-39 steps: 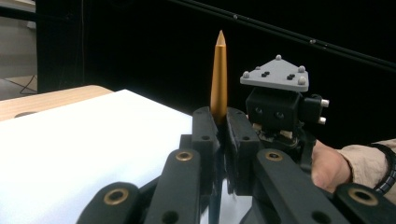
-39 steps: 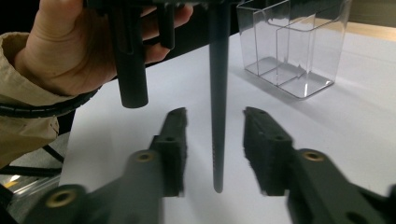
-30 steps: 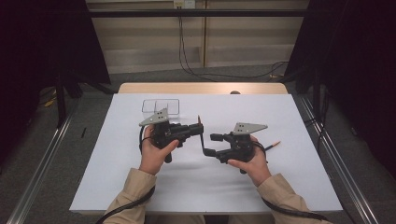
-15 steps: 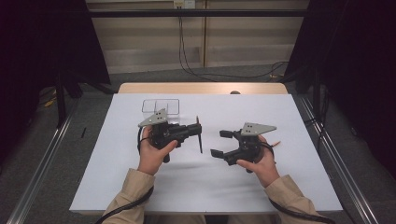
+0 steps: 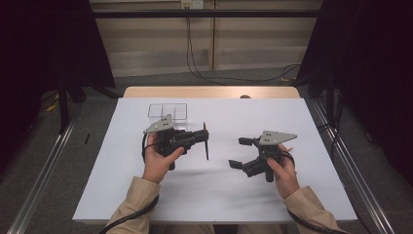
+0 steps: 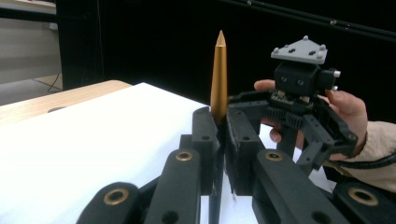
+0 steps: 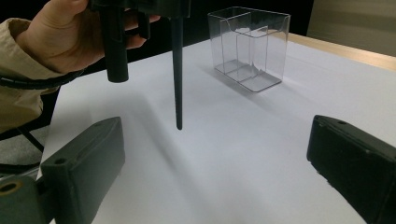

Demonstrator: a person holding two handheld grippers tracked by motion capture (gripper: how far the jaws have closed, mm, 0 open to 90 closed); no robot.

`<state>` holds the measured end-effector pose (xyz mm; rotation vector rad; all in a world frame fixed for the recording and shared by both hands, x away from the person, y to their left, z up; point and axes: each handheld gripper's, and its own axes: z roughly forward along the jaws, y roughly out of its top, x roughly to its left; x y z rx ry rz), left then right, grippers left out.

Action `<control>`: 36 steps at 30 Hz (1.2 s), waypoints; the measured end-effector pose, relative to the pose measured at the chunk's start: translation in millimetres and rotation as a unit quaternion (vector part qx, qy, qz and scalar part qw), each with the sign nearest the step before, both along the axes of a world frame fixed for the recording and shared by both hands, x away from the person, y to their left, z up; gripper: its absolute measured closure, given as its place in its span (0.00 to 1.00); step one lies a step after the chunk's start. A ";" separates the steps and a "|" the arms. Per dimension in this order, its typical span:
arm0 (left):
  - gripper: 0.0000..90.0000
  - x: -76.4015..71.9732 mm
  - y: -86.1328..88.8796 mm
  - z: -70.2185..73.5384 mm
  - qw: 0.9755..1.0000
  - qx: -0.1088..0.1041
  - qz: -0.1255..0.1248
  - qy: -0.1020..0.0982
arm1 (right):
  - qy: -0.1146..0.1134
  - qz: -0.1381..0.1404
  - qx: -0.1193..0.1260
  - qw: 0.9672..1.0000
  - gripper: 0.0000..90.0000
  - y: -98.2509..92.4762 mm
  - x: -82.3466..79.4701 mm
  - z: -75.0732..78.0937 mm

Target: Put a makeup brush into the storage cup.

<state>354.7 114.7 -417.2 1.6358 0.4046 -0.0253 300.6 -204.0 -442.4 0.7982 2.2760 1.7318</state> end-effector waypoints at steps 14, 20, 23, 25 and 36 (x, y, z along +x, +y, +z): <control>0.93 -1.2 1.7 0.0 1.000 0.004 0.005 -0.007 | -0.004 -0.019 0.002 1.000 0.04 -29.8 -8.7 2.1; 0.93 -0.8 3.4 0.1 1.000 0.005 0.007 -0.008 | -0.004 -0.027 0.002 1.000 0.04 -43.2 -13.1 2.5; 0.93 -0.6 3.5 -0.2 1.000 0.001 0.007 -0.008 | -0.006 -0.028 -0.003 1.000 0.03 -47.0 -15.1 2.3; 0.93 -0.6 4.2 -0.1 1.000 0.000 0.009 -0.008 | -0.007 -0.030 -0.005 1.000 0.03 -49.2 -16.5 2.1; 0.93 -0.1 7.6 1.2 1.000 -0.001 0.015 -0.012 | -0.008 -0.045 -0.009 0.999 0.03 -63.6 -21.8 0.3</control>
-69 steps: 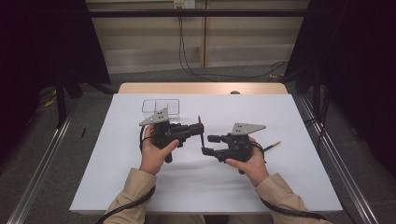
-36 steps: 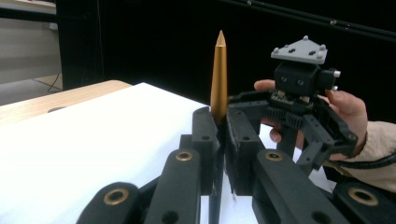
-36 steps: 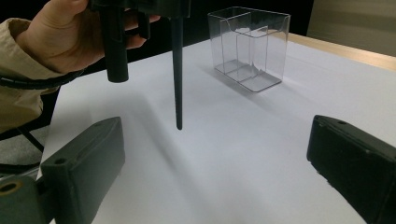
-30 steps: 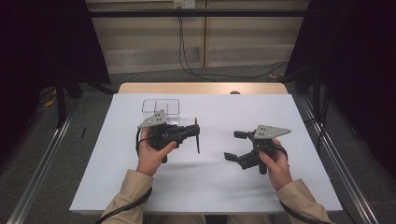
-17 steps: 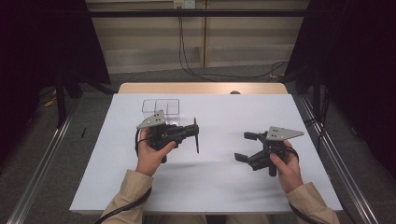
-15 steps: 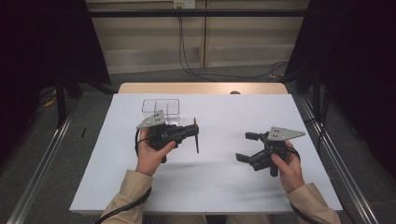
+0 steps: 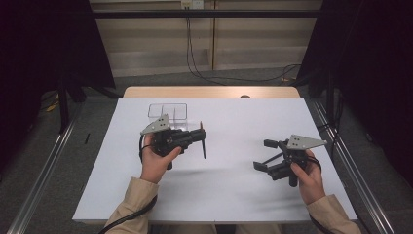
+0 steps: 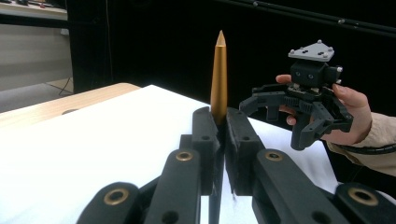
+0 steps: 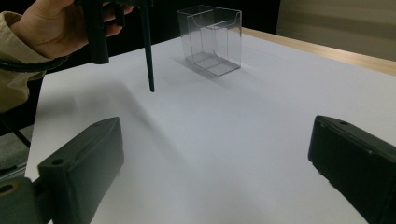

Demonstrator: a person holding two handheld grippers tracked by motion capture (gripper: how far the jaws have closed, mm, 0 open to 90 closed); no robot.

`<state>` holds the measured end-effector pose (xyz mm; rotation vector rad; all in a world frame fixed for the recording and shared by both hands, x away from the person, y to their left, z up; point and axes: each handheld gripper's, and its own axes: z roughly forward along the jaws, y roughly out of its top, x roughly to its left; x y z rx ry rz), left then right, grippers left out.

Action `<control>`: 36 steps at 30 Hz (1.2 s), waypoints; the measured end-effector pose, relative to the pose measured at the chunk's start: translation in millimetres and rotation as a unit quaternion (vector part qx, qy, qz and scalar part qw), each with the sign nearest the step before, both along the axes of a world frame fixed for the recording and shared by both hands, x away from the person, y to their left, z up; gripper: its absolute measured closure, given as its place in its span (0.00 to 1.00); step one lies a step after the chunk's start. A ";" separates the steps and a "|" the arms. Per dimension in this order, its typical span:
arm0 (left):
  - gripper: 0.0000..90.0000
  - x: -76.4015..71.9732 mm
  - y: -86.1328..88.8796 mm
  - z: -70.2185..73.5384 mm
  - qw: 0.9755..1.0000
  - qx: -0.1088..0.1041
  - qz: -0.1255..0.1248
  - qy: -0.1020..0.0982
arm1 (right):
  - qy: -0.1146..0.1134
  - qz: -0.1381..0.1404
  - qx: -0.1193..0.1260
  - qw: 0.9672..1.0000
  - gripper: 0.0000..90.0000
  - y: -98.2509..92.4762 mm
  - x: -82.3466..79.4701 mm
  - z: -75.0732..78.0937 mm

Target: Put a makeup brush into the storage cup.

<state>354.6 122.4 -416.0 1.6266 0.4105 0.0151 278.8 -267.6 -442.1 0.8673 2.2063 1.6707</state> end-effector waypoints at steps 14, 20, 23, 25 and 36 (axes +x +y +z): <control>0.93 -0.1 1.8 0.4 1.000 0.006 0.003 -0.006 | 0.002 -0.012 0.000 1.000 0.03 -15.5 -8.3 -1.5; 0.93 -0.9 2.8 3.1 1.000 0.005 0.006 -0.009 | 0.002 -0.017 0.000 1.000 0.03 -23.2 -11.9 -3.2; 0.93 -0.6 3.7 4.3 1.000 0.004 0.007 -0.010 | 0.005 -0.019 0.001 1.000 0.03 -27.7 -14.7 -4.8; 0.93 -0.3 4.4 4.5 1.000 0.004 0.010 -0.012 | 0.006 -0.023 0.001 1.000 0.03 -30.9 -16.8 -5.7; 0.93 1.8 10.8 5.1 1.000 0.007 0.024 -0.012 | 0.001 -0.027 0.006 1.000 0.03 -40.9 -23.2 -7.2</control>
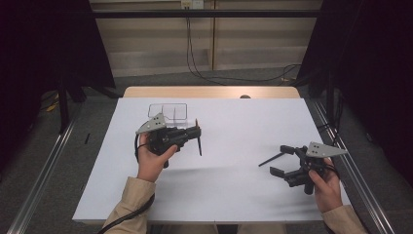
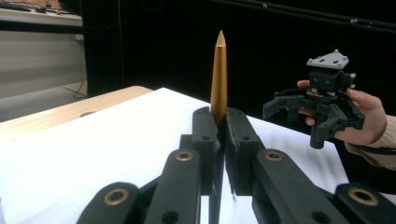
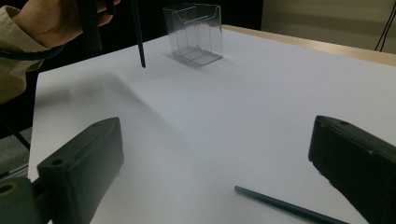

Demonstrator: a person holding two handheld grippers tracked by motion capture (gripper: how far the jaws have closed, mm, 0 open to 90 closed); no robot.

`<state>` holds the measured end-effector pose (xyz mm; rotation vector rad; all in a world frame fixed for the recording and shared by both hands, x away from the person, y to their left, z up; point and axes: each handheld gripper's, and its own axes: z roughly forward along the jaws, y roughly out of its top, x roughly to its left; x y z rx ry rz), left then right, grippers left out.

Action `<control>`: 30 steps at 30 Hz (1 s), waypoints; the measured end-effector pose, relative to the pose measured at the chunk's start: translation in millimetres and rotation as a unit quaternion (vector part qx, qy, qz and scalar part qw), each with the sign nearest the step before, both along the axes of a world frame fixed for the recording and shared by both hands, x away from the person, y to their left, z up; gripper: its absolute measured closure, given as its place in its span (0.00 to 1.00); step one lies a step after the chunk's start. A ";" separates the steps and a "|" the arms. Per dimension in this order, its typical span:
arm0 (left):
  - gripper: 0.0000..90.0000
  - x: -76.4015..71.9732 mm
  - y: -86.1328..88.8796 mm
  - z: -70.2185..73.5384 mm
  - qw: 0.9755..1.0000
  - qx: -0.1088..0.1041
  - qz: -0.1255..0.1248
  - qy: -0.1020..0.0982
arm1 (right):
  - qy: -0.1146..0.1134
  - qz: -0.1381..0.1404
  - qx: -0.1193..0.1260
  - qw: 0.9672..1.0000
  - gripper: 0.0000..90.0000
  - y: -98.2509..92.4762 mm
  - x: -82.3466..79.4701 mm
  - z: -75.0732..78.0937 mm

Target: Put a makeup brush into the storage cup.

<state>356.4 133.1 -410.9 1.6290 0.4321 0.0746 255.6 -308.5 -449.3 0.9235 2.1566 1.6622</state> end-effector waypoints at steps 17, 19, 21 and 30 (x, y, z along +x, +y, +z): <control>0.93 8.3 -1.9 11.7 1.000 0.006 0.013 -0.015 | 0.000 0.008 -0.008 1.000 0.03 3.1 0.6 -1.6; 0.93 8.9 -2.2 12.6 1.000 0.005 0.013 -0.015 | 0.001 0.006 -0.007 1.000 0.03 2.8 0.7 -1.7; 0.93 10.0 -1.3 14.9 1.000 0.005 0.016 -0.019 | 0.000 0.006 -0.006 1.000 0.03 2.6 1.0 -1.8; 0.93 18.5 3.9 24.6 0.999 0.002 0.033 -0.024 | 0.002 0.011 -0.006 1.000 0.03 2.3 1.3 -3.2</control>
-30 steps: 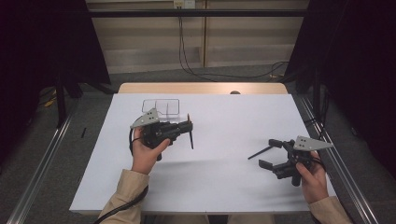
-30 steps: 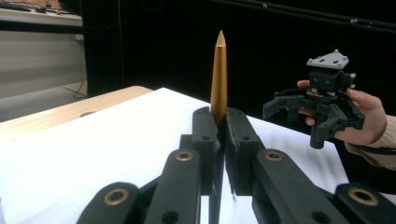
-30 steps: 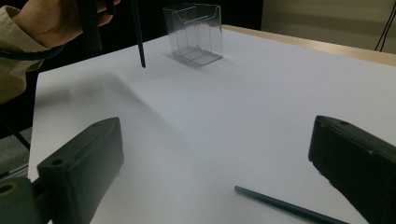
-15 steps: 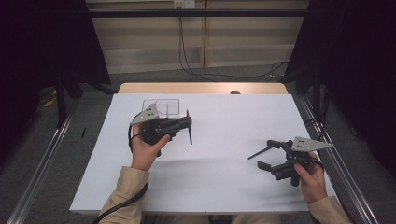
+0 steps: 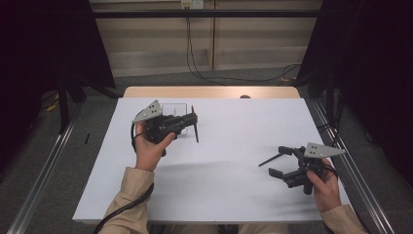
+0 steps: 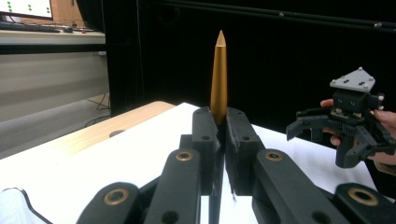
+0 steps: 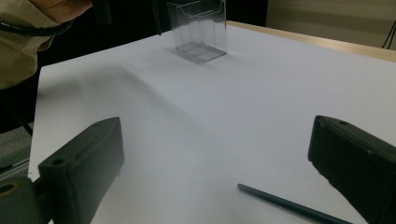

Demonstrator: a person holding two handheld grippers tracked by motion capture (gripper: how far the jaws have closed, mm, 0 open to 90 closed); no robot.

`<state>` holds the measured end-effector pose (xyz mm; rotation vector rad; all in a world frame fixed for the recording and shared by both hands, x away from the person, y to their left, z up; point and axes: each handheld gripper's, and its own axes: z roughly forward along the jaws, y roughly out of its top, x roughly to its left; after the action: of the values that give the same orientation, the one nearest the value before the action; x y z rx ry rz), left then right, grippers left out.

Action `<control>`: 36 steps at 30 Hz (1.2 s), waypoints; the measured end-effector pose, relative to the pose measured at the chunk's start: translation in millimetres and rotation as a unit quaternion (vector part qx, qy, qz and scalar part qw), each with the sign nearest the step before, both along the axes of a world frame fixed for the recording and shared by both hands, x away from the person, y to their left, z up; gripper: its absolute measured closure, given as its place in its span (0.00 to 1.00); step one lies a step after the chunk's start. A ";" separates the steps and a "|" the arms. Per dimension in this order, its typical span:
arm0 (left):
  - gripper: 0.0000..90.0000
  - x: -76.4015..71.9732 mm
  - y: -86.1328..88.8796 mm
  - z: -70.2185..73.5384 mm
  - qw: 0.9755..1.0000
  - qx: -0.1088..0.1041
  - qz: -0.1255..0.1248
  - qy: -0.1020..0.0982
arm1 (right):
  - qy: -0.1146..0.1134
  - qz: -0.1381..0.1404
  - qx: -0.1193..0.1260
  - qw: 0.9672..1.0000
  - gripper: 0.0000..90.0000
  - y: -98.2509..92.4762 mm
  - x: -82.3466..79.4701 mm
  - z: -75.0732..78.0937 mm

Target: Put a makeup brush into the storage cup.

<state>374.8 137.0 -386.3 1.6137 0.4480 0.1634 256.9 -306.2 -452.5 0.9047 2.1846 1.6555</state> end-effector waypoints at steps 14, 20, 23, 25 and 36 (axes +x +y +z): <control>0.93 12.5 0.4 16.7 1.000 0.003 0.008 -0.004 | 0.000 0.004 0.001 1.000 0.03 2.3 -0.2 1.0; 0.93 16.0 -1.1 23.1 1.000 0.003 0.010 -0.009 | 0.000 0.003 0.000 1.000 0.03 1.2 -0.3 1.0; 0.93 18.7 -0.8 25.7 1.000 0.003 0.013 -0.009 | 0.001 0.003 0.000 1.000 0.03 1.0 -0.9 1.0; 0.93 20.6 -0.9 26.9 1.000 0.002 0.013 -0.010 | 0.002 0.004 0.002 1.000 0.03 1.1 -1.4 0.8; 0.93 30.2 5.2 31.4 0.999 0.007 0.036 -0.010 | 0.000 0.006 0.000 1.000 0.04 1.2 -2.8 1.7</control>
<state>405.0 142.2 -354.9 1.6081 0.4905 0.2375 254.1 -305.0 -450.8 0.8939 2.1929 1.6612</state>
